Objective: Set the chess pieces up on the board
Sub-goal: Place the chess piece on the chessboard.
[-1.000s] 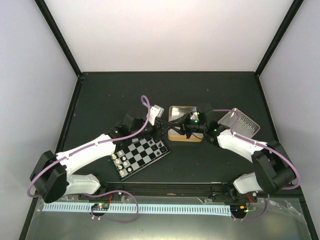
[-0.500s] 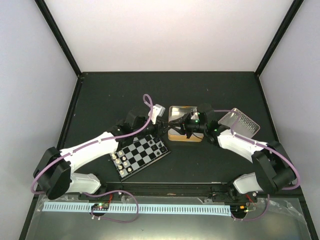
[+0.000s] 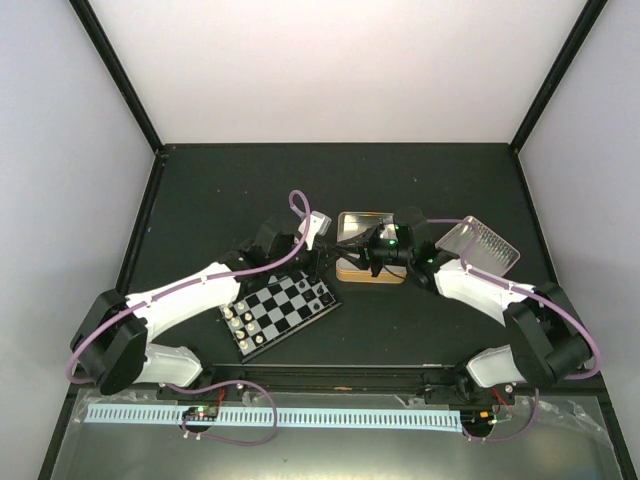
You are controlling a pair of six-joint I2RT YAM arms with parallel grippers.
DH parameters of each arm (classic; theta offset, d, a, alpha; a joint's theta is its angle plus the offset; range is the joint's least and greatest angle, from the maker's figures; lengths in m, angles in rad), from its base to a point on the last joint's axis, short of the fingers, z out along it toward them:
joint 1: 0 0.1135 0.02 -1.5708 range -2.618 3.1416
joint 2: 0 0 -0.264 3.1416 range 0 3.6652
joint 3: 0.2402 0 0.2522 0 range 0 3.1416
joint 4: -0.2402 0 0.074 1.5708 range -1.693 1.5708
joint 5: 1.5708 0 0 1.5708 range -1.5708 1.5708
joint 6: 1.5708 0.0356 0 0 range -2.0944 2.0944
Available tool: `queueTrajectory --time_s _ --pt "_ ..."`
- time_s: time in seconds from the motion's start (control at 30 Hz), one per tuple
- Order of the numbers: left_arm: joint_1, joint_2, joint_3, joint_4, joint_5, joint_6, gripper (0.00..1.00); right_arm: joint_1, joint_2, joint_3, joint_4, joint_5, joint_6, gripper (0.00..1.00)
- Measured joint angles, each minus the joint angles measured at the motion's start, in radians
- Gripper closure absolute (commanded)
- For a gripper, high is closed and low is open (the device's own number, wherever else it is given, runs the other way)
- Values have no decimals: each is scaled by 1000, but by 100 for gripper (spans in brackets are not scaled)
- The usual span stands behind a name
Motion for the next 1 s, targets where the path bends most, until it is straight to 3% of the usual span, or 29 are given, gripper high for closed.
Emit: queueTrajectory --time_s 0.17,0.3,0.4,0.63,1.0 --pt "0 0 0 -1 -3 1 80 1 0 0 0 1 0 88" --pt "0 0 1 0 -5 8 91 2 0 0 0 3 -1 86" --pt "-1 0 1 -7 -15 22 98 2 0 0 -4 8 -2 79" --pt "0 0 19 -55 -33 40 99 6 4 12 -35 14 -68 47" --pt "7 -13 152 -367 -168 73 98 -29 -10 61 -200 132 -287 41"
